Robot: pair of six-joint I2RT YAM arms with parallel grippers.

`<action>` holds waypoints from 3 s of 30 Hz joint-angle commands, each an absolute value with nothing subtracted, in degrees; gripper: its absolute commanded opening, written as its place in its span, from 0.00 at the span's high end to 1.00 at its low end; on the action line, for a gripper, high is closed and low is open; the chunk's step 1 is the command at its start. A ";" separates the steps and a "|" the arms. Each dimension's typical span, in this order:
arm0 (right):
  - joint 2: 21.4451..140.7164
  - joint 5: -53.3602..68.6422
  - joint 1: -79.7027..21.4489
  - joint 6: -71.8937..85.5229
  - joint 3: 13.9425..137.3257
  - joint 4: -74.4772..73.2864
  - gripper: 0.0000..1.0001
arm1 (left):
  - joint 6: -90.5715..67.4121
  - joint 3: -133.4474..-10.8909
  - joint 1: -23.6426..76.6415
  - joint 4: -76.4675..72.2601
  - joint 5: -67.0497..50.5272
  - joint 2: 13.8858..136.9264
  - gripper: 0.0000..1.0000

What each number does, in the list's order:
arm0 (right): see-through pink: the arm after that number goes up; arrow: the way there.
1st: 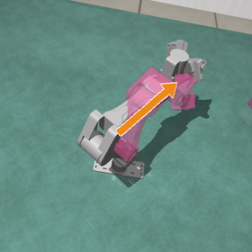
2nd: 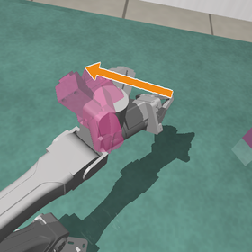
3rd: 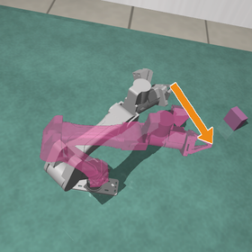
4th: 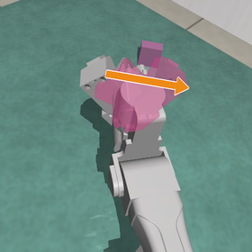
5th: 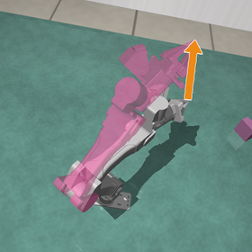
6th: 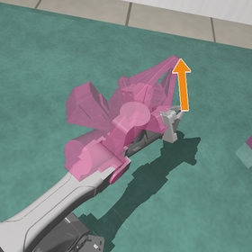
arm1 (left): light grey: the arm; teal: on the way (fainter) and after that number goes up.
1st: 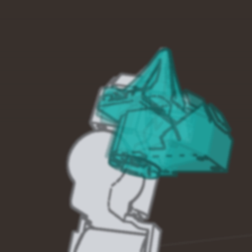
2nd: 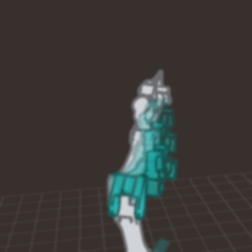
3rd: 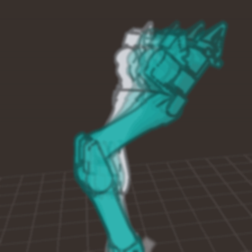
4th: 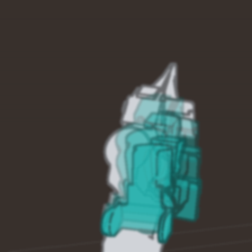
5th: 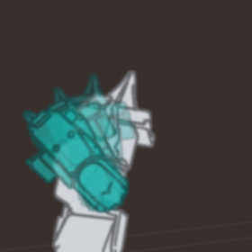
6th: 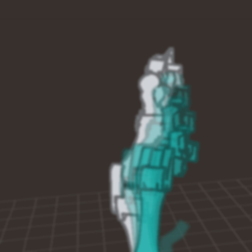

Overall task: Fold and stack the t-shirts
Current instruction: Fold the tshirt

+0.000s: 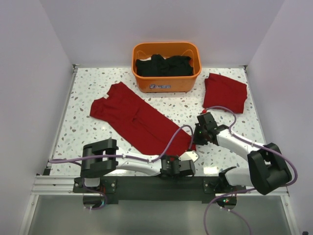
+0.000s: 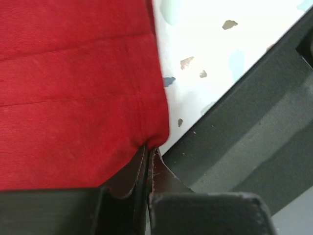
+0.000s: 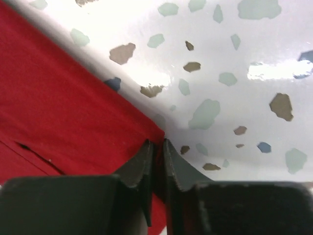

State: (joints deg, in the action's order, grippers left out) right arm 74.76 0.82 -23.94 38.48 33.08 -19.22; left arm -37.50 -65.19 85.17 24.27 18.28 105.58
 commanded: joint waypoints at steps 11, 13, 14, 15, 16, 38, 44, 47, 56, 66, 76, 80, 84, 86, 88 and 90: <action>58.71 -6.70 -23.91 34.10 41.57 -40.17 1.00 | -35.07 -67.59 84.55 27.25 20.04 99.24 1.00; 59.06 -6.24 -23.99 34.01 43.84 -40.69 1.00 | -34.89 -67.24 84.11 27.42 19.87 96.95 1.00; 59.67 -6.07 -24.08 33.75 44.73 -40.78 1.00 | -34.98 -67.06 83.24 27.77 19.69 96.25 1.00; 60.37 -5.72 -24.08 33.66 45.61 -40.78 1.00 | -35.50 -66.97 82.62 27.95 19.17 94.76 1.00; 61.16 -5.19 -24.00 33.49 47.44 -40.52 1.00 | -35.68 -66.10 81.83 27.78 18.38 93.96 1.00; 96.49 -2.90 -34.01 33.75 80.23 -41.84 0.98 | -37.71 -53.53 55.56 29.08 12.12 74.71 1.00; 104.22 -2.37 -35.77 33.92 87.36 -42.54 0.97 | -38.06 -51.86 49.49 32.25 13.97 72.34 1.00; 107.04 -2.46 -36.30 34.28 89.73 -41.84 0.97 | -38.06 -50.89 46.41 32.78 14.67 71.72 1.00; 115.22 -4.30 -37.00 33.66 98.34 -42.54 0.97 | -37.44 -48.34 40.17 31.99 16.69 72.60 1.00; 120.76 -3.61 -37.00 33.75 104.23 -42.10 0.68 | -37.18 -49.39 37.00 33.48 17.75 75.93 1.00; 113.92 2.61 -37.00 27.87 102.49 -41.31 0.24 | -39.46 -52.20 36.47 36.47 22.32 74.71 0.00; 108.82 6.15 -37.00 26.98 92.59 -36.67 0.01 | -39.64 -52.39 36.47 36.04 20.40 73.48 0.00; 104.34 5.89 -37.09 27.07 85.36 -34.81 0.01 | -38.50 -51.16 36.65 34.20 16.89 72.69 0.00; 102.40 2.57 -36.83 27.59 80.80 -33.23 0.01 | -36.83 -49.06 37.09 31.66 11.80 71.55 0.00; 100.73 1.32 -35.60 29.87 78.67 -33.22 0.02 | -36.04 -47.73 39.37 28.39 8.98 71.02 0.00; 100.28 0.62 -35.07 28.84 77.08 -32.44 0.01 | -36.65 -47.02 40.16 30.04 9.66 71.36 0.00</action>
State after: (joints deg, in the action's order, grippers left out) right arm 103.28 2.85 -36.40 28.86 78.61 -35.55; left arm -37.85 -48.23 38.68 32.21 13.17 72.44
